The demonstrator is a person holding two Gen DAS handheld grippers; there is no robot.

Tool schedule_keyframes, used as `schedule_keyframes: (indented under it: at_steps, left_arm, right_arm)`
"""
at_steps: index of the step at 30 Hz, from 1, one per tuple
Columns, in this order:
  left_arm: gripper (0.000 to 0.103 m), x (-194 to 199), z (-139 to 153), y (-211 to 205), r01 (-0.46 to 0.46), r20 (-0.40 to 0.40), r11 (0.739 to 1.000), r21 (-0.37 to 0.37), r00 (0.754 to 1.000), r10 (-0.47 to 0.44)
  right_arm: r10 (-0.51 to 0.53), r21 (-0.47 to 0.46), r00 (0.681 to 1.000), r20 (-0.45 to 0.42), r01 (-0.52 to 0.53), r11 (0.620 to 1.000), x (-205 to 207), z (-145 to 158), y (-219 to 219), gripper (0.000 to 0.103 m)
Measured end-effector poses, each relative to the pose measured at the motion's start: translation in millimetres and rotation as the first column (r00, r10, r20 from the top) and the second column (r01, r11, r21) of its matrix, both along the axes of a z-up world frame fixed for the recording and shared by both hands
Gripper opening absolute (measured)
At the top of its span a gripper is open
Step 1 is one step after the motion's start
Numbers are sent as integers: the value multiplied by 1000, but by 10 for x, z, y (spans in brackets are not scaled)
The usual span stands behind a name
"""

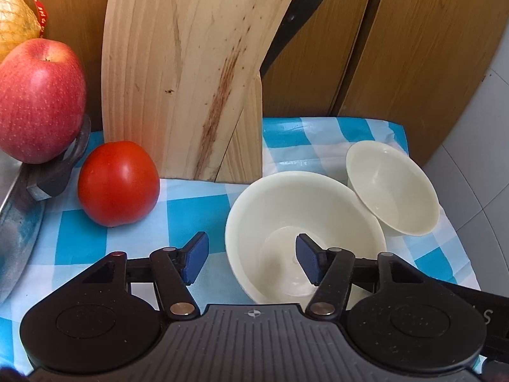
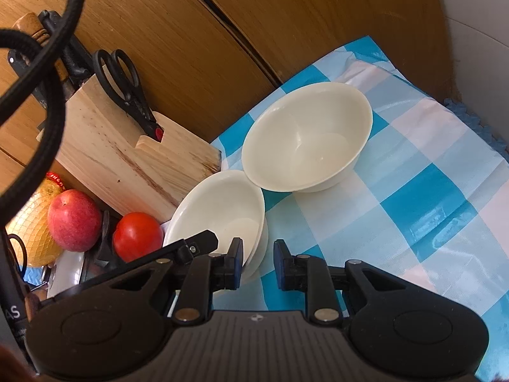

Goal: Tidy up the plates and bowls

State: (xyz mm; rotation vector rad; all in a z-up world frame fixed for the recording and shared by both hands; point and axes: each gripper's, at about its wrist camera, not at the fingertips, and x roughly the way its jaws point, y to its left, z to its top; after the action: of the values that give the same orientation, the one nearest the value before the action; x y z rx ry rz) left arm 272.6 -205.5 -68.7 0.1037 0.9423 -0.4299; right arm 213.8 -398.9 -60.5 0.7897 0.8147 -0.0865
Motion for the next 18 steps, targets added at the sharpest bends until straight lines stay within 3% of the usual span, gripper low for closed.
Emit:
schedule_keyframes:
  at_steps: [11,18]
  left_arm:
    - [41,-92,-35,-66,24,-5,998,52,1000,-23]
    - [39,-153,4,-60,26,7,997,66,1000,-26]
  right_arm:
    - [7,-15,1000,-20,-7,1000,29,5,63,13]
    - [6,-28,1000,-13,-6,1000,-16,57,99,12]
